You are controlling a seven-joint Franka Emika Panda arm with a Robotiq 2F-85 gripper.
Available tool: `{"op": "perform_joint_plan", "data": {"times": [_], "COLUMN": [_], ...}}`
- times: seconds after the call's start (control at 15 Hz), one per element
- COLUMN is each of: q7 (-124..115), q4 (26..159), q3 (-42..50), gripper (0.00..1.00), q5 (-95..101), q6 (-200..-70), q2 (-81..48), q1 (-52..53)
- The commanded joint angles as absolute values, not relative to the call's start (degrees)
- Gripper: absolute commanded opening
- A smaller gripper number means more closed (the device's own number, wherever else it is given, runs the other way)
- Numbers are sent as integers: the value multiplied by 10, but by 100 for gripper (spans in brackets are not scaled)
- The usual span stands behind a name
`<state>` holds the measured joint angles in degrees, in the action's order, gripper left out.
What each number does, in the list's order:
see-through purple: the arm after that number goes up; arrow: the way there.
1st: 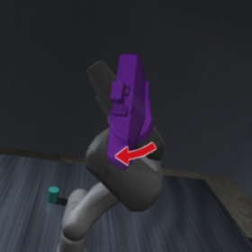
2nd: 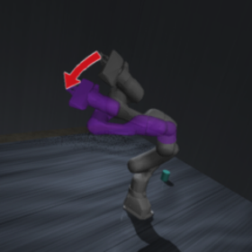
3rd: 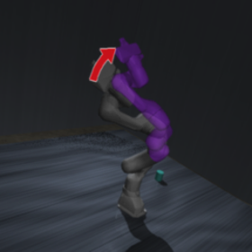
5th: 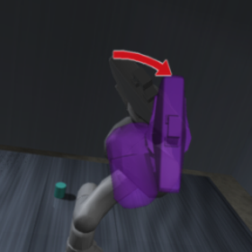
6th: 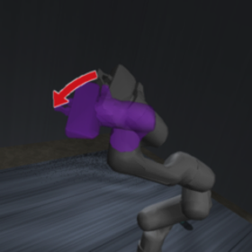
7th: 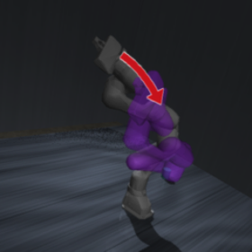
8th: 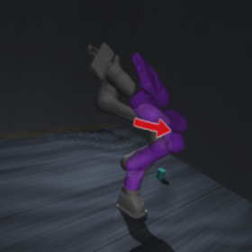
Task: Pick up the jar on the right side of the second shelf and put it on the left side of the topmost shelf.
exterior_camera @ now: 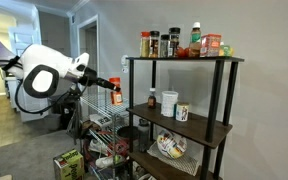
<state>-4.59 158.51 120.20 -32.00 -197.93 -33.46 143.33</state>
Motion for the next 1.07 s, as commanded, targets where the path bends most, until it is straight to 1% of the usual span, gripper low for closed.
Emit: {"op": "perform_joint_plan", "data": {"times": [0.0,0.4,0.73,0.87,1.0], "q7": [-97,-125,-135,-133,-126], "q4": [1577,1513,1460,1452,1459], "q3": [1208,1161,1102,1096,1108], "gripper": [30,30,30,30,30], "q5": [-293,-292,-298,-301,-302], "q6": [-1979,-1978,-1979,-1979,-1979], "q2": [-391,-406,-409,-414,-419], "q1": [1440,1378,1298,1293,1313]}}
